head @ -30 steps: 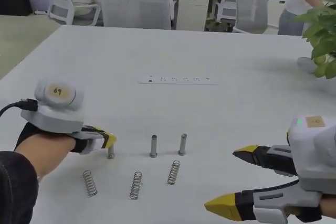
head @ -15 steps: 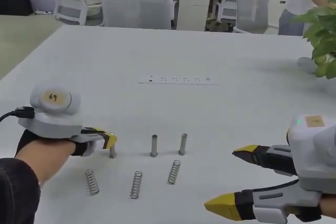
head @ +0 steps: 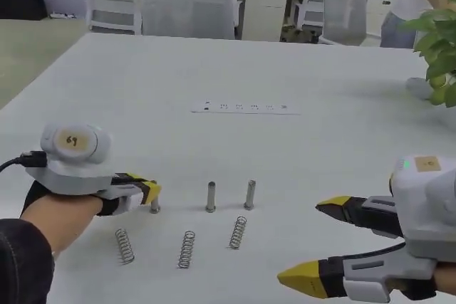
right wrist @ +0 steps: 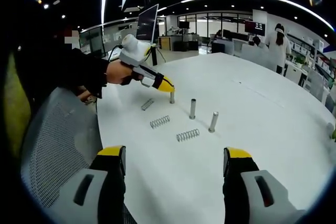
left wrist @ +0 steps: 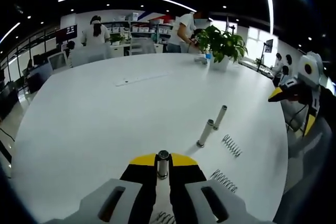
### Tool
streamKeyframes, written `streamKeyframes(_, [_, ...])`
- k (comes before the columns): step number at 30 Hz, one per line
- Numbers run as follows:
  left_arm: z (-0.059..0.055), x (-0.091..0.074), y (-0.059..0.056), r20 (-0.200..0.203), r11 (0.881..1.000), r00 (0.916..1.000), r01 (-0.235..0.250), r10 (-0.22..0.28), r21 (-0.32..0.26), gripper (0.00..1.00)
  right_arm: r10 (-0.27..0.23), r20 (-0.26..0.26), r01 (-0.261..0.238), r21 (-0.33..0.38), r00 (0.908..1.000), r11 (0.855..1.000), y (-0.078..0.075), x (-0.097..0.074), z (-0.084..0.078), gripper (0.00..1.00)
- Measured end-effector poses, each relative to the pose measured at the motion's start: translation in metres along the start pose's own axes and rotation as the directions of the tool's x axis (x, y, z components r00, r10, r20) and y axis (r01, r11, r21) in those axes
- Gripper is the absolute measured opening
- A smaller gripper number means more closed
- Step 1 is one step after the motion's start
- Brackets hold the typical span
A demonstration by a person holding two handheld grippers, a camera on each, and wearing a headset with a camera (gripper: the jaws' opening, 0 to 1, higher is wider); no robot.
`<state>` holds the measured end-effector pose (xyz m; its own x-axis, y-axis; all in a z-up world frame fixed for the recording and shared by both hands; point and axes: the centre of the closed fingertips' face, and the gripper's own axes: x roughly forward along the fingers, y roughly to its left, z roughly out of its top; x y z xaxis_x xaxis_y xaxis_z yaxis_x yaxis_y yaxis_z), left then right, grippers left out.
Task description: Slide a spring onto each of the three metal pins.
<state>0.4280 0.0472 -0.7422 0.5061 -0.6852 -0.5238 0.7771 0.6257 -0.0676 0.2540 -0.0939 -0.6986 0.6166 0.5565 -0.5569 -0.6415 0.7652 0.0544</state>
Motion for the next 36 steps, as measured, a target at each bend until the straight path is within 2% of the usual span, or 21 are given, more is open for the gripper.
streamKeyframes(9, [-0.0052,-0.0002,-0.0007,-0.012,1.000,0.9999,0.001,0.000,0.004,0.01,-0.001,-0.001,0.001,0.000,1.0000,1.000,0.0008,0.0000,-0.0006,0.75])
streamKeyframes(17, [-0.0066,-0.0031,0.0010,-0.009,1.000,1.0000,-0.003,0.003,-0.006,0.06,-0.001,0.002,0.001,-0.001,1.0000,1.000,0.0014,0.0007,0.0002,0.75])
streamKeyframes(24, [-0.0037,-0.0044,-0.0001,0.003,1.000,1.0000,-0.002,0.002,-0.015,0.14,-0.002,0.002,0.002,-0.002,1.0000,1.000,0.0009,-0.0001,0.0005,0.75])
streamKeyframes(29, [-0.0032,-0.0056,0.0009,0.008,1.000,0.9999,-0.011,0.011,-0.021,0.24,-0.002,0.003,0.002,-0.003,1.0000,1.000,0.0002,-0.0002,0.0012,0.75])
streamKeyframes(36, [-0.0006,-0.0099,0.0008,0.023,0.998,0.9997,-0.008,0.010,-0.060,0.38,0.000,0.002,0.000,-0.004,1.0000,1.000,-0.0002,0.0004,0.0017,0.75])
